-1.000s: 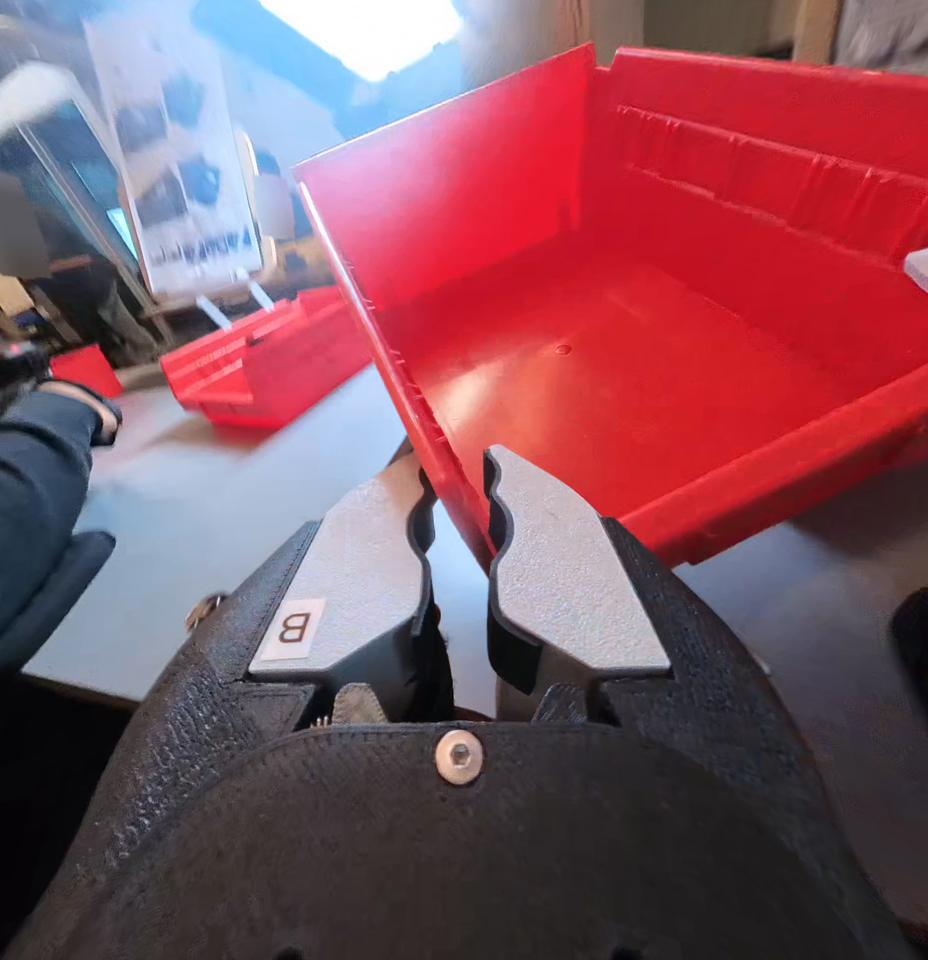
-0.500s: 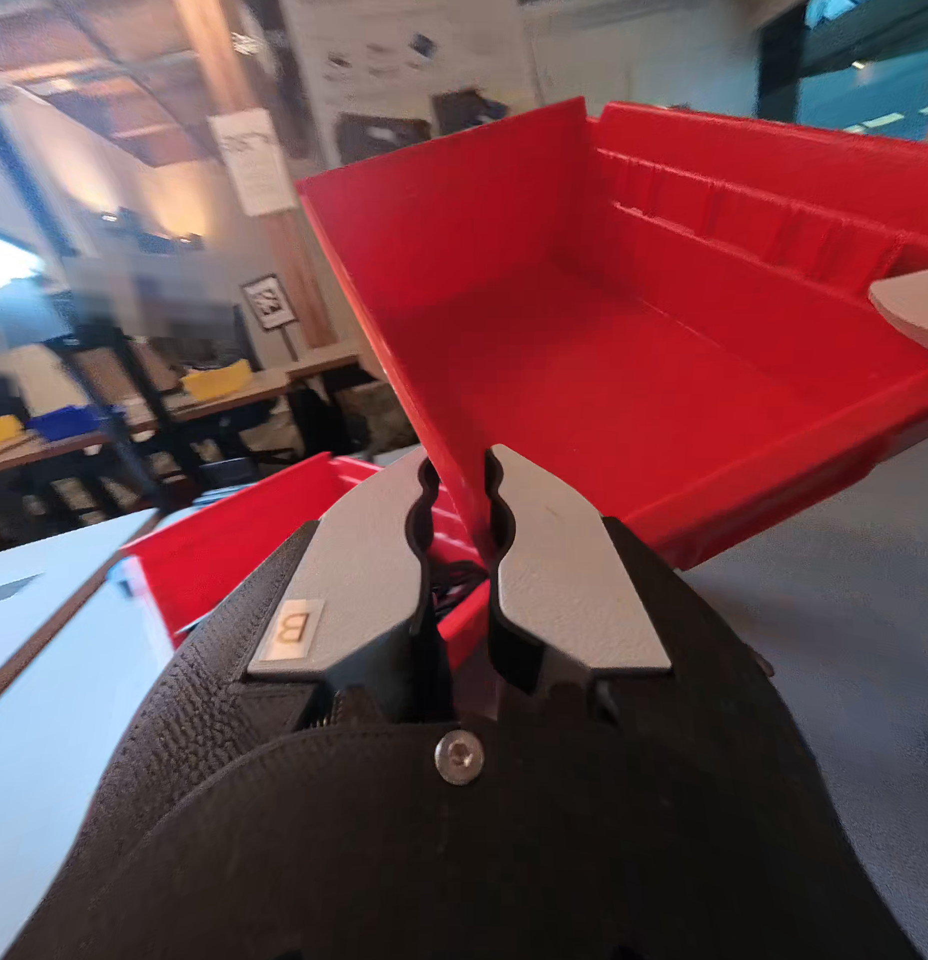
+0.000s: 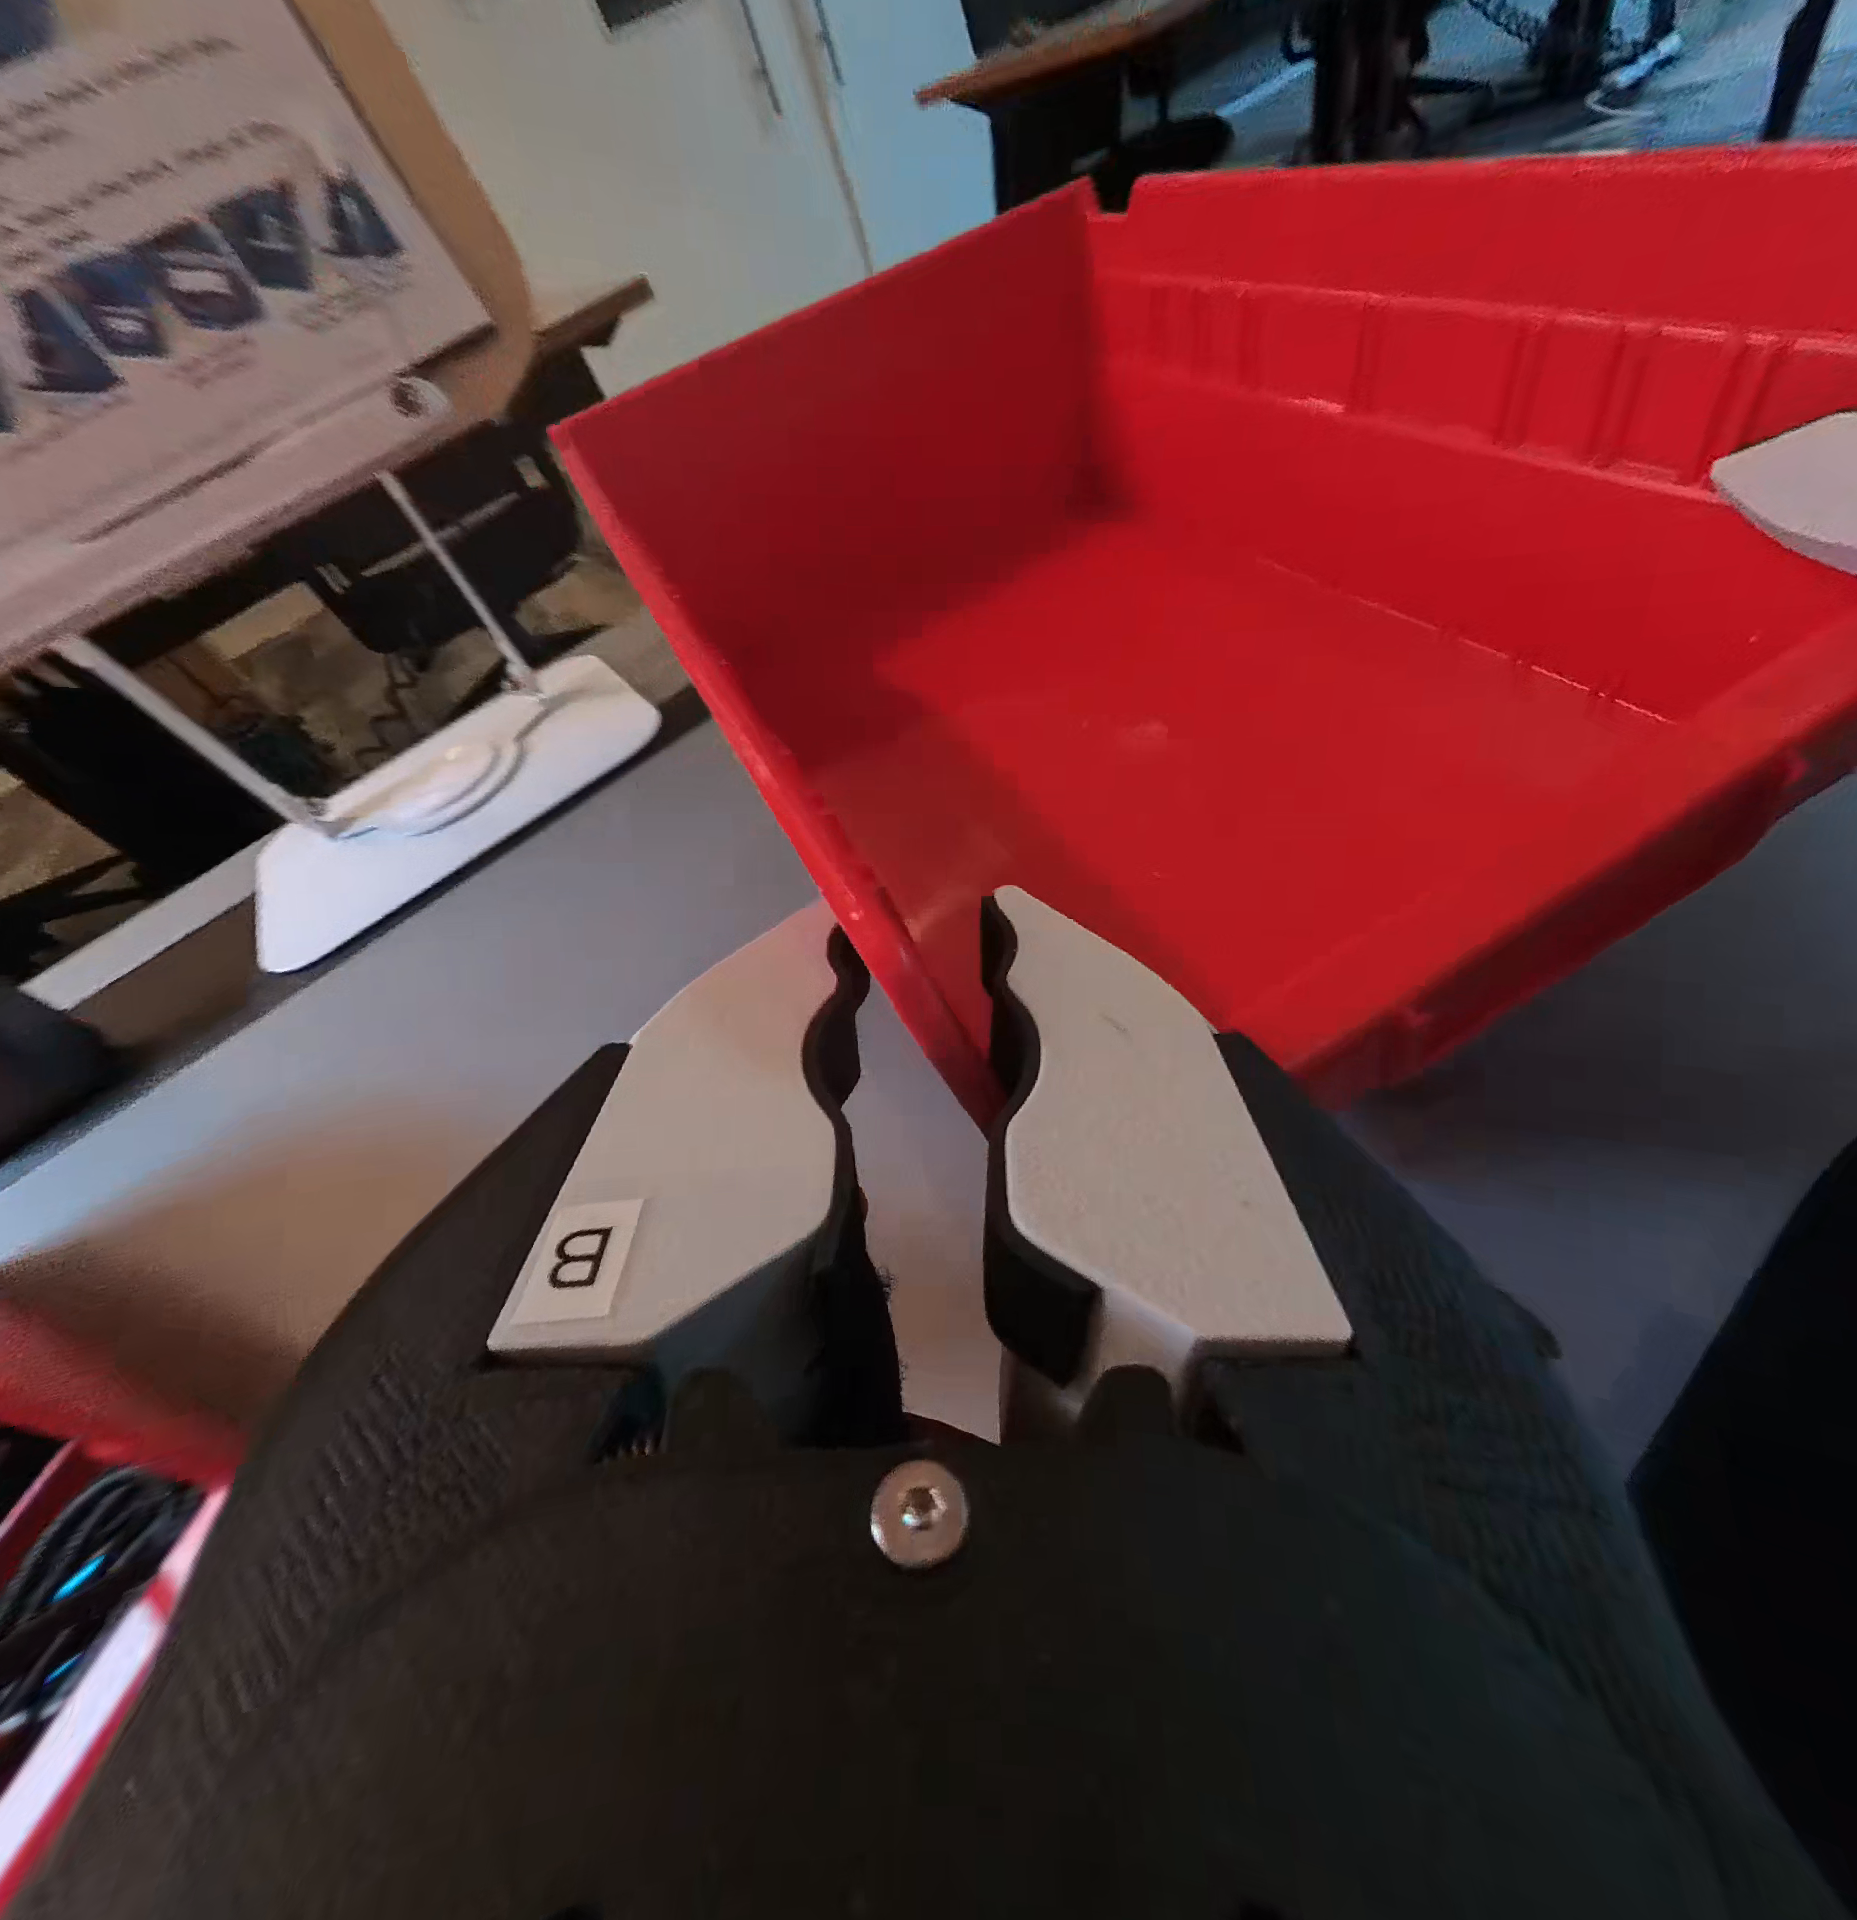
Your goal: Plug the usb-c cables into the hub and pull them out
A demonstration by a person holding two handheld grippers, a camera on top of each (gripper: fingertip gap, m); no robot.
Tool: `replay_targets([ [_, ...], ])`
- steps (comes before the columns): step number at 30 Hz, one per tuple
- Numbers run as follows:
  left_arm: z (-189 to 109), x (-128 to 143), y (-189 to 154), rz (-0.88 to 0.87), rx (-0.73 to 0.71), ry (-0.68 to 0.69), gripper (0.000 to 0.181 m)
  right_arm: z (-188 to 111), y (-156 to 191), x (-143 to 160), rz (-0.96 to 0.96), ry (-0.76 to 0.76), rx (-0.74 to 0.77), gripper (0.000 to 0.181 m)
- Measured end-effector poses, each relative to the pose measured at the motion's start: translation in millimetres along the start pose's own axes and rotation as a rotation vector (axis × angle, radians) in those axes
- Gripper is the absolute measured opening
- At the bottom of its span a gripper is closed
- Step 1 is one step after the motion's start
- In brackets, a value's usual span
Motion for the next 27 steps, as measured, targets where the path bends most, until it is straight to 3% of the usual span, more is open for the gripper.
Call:
replay_targets([
  [5,8,14,-10,-0.029,0.078,0.041,0.024,-3,-7,14,0.082,0.035,-0.088,0.014],
  [9,5,15,-12,0.004,0.165,0.037,0.038,-2,-8,20,0.071,0.067,-0.096,0.016],
  [12,-15,5,-9,0.059,0.183,-0.025,0.057,-9,-21,18,0.047,-0.041,-0.016,0.045],
  [14,-37,-2,-1,0.103,0.170,-0.067,0.066,-19,-33,10,0.102,-0.174,0.022,0.081],
  [17,-74,3,20,0.093,0.157,-0.066,0.080,-32,-36,-8,0.199,-0.282,-0.114,0.111],
  [19,-97,12,44,0.063,0.108,-0.019,0.081,-36,-24,-23,0.173,-0.265,-0.280,0.110],
  [22,-122,30,82,0.137,-0.003,0.123,0.080,-33,11,-41,-0.006,-0.122,-0.523,0.096],
  [27,-131,67,122,0.215,0.001,0.460,0.074,-6,73,-46,-0.318,0.117,-0.713,0.077],
])
Point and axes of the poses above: each gripper's, where its closed fingertips meet, z out along the fingers, x out of its underside, y = z × x across the jaws, the point moved 10 cm from there along -z, back along the fingers, and after that the axes turned 13 degrees about -y, right-handed, at the moved point
